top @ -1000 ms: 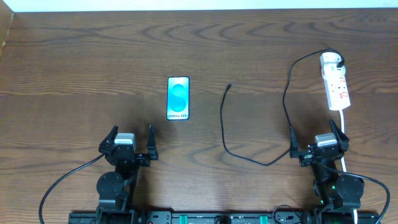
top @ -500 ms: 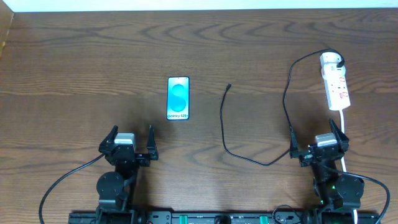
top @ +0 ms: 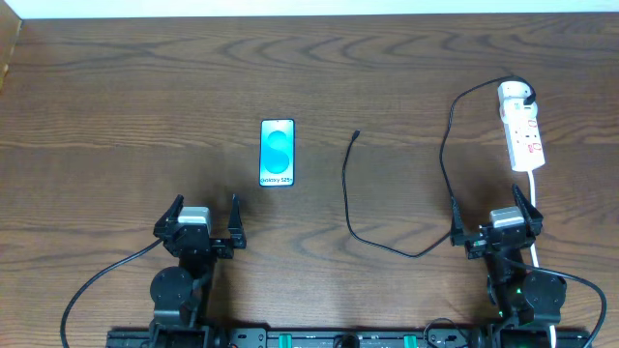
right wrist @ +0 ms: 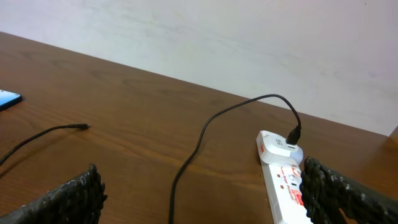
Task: Plug charger to phone and switch on socket
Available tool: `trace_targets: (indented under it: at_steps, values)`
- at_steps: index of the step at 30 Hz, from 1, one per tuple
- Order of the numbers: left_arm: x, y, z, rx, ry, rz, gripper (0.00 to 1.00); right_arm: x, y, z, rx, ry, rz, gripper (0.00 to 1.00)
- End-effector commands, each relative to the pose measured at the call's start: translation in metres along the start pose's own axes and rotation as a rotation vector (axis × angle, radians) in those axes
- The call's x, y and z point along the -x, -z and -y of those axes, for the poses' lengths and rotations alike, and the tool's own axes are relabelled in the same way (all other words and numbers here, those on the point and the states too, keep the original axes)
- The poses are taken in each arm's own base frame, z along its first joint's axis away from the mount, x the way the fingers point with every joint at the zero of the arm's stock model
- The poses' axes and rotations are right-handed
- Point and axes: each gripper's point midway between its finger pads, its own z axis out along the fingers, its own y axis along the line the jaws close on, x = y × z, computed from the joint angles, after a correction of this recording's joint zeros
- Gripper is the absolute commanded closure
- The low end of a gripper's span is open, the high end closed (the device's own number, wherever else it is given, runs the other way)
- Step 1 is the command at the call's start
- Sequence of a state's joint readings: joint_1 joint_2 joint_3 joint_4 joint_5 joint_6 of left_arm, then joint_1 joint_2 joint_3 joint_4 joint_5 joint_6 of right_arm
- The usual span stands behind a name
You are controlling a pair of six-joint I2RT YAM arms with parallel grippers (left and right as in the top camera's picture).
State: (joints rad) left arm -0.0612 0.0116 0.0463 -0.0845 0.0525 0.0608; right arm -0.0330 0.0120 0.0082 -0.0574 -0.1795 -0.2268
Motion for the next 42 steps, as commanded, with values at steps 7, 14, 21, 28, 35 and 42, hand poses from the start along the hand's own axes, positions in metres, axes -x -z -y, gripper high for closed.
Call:
trace_targets:
  at_steps: [7, 14, 21, 28, 35, 42]
  values:
    - [-0.015, -0.002, -0.001, 0.008, -0.014, -0.032, 0.02, 0.0, 0.0, -0.003, 0.011, -0.012, 0.003, 0.01]
    - [-0.015, -0.002, -0.001, 0.008, -0.014, -0.032, 0.02, 0.0, 0.0, -0.003, 0.011, -0.012, 0.003, 0.01]
    - [-0.018, -0.003, 0.0, 0.004, -0.01, -0.046, 0.02, 0.0, 0.0, -0.003, 0.011, -0.012, 0.003, 0.01]
    - [-0.015, -0.004, -0.001, 0.005, -0.011, -0.037, 0.02, 0.0, 0.0, -0.003, 0.011, -0.012, 0.003, 0.01]
    - [-0.004, -0.003, -0.001, 0.005, -0.01, -0.003, 0.02, 0.0, 0.0, -0.003, 0.011, -0.012, 0.003, 0.01]
    - [0.026, 0.003, -0.001, 0.009, 0.015, 0.061, 0.02, 0.0, 0.0, -0.003, 0.011, -0.012, 0.003, 0.01]
